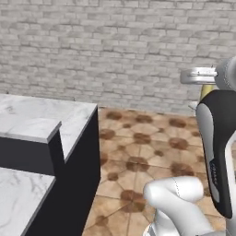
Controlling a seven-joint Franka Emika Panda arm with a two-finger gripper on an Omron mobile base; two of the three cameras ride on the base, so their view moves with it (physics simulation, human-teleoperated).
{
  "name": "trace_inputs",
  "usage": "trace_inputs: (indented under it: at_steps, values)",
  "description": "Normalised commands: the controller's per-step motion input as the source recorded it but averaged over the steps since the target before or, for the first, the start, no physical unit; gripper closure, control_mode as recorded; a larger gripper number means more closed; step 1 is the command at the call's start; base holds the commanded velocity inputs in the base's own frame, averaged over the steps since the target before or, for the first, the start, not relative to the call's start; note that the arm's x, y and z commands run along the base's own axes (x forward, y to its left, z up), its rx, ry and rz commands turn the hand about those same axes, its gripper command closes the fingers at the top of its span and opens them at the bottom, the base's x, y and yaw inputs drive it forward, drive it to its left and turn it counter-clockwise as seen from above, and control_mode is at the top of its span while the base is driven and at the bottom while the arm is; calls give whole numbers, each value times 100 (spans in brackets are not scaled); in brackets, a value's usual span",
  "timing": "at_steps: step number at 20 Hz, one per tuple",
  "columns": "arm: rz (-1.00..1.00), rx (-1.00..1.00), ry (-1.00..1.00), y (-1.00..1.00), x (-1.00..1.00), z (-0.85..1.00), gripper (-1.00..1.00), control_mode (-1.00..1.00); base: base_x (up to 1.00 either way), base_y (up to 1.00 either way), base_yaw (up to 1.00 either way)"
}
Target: Get the candle and the beer from the cabinet and move them to the dining counter.
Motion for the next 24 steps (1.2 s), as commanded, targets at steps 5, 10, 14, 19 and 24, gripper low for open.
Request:
trace_inputs:
  at_steps: [5,10,14,19,24]
  values:
    - [0,0,0,0,0,0,100,100,100,-89,0]
    - [0,0,0,0,0,0,100,100,100,-99,0]
    - [0,0,0,0,0,0,100,100,100,-100,-1]
    - [0,0,0,0,0,0,100,100,100,-96,0]
    - [0,0,0,0,0,0,100,100,100,-92,9]
